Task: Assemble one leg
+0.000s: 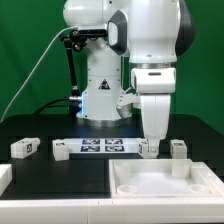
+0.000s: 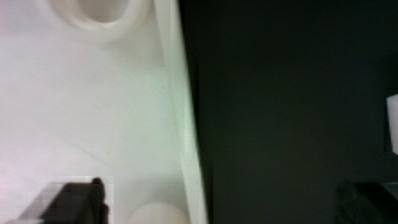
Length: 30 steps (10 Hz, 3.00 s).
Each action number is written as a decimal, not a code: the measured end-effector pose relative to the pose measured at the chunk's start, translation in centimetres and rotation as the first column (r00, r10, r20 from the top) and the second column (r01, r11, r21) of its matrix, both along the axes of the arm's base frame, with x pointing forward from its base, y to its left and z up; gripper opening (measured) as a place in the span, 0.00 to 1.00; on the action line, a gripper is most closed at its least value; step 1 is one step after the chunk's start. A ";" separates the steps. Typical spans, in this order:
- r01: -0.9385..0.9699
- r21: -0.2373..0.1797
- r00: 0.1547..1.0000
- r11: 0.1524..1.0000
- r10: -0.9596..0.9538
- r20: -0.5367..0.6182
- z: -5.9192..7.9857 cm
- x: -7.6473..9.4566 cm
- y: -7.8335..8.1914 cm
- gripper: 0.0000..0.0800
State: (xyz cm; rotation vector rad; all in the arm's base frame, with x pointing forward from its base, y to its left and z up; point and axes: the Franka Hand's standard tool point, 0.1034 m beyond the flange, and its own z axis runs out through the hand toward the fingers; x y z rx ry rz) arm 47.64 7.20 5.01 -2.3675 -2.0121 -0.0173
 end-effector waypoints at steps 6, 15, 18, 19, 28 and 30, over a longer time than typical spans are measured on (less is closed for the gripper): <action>0.674 0.009 0.738 0.738 -0.674 -0.041 -1.0 -2.6 2.3 0.81; 0.992 -0.072 -0.109 -0.102 -0.988 -0.104 -1.5 -5.4 7.3 0.81; 0.993 -0.102 -0.071 -0.060 -0.992 -0.105 -1.5 -5.3 7.1 0.81; 0.994 -0.101 -0.052 -0.042 -0.993 -0.105 -1.5 -5.5 7.7 0.81; 0.587 -0.798 -0.031 0.137 -0.981 -0.191 -2.3 -7.7 8.1 0.81; 0.548 -0.825 -0.034 0.136 -0.982 -0.184 -3.3 -8.9 7.9 0.81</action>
Offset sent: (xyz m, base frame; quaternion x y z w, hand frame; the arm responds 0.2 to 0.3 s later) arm -0.0299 0.0131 -0.0053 0.0018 0.0188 0.3397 0.9403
